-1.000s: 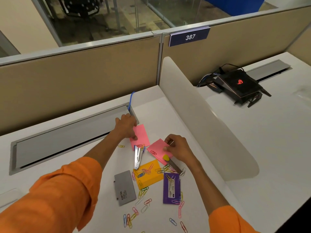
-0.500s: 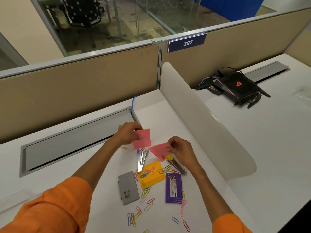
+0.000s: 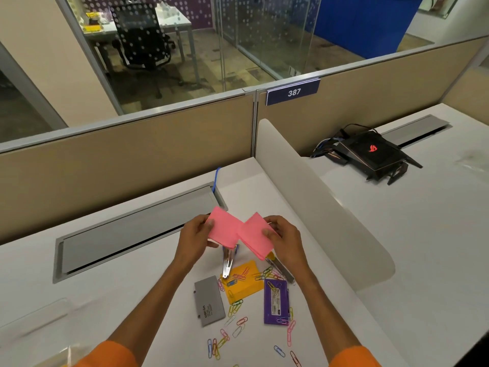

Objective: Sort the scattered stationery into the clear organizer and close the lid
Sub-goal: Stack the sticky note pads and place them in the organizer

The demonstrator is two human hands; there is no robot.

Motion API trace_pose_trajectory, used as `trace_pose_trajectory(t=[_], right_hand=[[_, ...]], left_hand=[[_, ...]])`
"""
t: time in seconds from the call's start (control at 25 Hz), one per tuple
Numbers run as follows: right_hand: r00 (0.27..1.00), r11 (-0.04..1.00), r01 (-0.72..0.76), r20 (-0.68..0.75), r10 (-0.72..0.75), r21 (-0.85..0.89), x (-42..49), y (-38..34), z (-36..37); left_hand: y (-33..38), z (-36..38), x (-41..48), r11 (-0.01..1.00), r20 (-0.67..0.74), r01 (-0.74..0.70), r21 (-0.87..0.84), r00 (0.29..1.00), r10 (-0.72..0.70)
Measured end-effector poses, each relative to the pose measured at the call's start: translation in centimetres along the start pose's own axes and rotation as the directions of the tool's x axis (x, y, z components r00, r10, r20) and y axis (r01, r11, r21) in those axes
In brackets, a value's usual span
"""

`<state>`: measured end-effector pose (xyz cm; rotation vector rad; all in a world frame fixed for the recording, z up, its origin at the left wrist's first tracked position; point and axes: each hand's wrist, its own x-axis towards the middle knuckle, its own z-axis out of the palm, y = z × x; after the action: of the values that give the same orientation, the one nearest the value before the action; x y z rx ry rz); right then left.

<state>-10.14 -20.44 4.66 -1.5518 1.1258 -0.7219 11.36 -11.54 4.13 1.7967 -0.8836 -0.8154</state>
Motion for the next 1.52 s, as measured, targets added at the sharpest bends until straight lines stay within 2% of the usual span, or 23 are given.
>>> trace_pose_trajectory(t=[0.08,0.2,0.4,0.72,0.92,1.16,1.24,1.32,1.44,1.52], right_hand=[[0.998,1.000,0.005,0.056,-0.005,-0.015,-0.5,-1.3,0.5],[0.989,0.994,0.021,0.145,-0.005,-0.107,-1.5,-2.9,1.6],[0.991,0.954,0.056,0.129,-0.019,-0.293,-4.1,-4.2,4.5],[0.997,0.957,0.061,0.060,-0.046,-0.285,-9.8,-6.3,8.6],[0.989,0.961,0.134,0.093,-0.115,-0.241,-13.6,-8.3,11.1],[0.966,0.935,0.221,0.193,-0.170,-0.279,-17.8,-10.5,15.0],[0.942,0.906,0.289,0.259,-0.212,-0.308,-19.0,-11.0,16.6],[0.895,0.884,0.341,0.399,-0.201,-0.321,-20.2,-11.2,18.3],[0.748,0.860,0.392,0.657,-0.091,-0.327,-21.8,-10.9,20.5],[0.667,0.802,0.478,0.742,-0.068,-0.357,-22.8,-10.6,22.5]], left_hand=[[-0.2,-0.4,-1.7,0.980,0.025,0.134,-0.147,0.991,-0.132],[0.1,-1.0,-4.6,0.913,0.095,0.259,-0.314,0.966,-0.242],[1.0,-1.8,-9.0,0.801,0.119,0.326,-0.502,0.943,-0.310],[1.3,-4.1,-15.2,0.753,0.124,0.306,-0.583,0.949,-0.290],[0.6,-6.0,-18.6,0.845,0.104,0.211,-0.492,0.978,-0.183],[-0.8,-9.8,-22.2,0.861,0.075,0.165,-0.481,0.986,-0.147],[-1.2,-11.6,-23.6,0.872,0.080,0.158,-0.463,0.987,-0.137],[-2.1,-13.9,-25.2,0.891,0.068,0.150,-0.429,0.989,-0.134],[-4.7,-17.4,-27.4,0.912,-0.022,0.168,-0.375,0.982,-0.190],[-6.6,-19.7,-28.9,0.915,-0.089,0.197,-0.353,0.966,-0.243]])
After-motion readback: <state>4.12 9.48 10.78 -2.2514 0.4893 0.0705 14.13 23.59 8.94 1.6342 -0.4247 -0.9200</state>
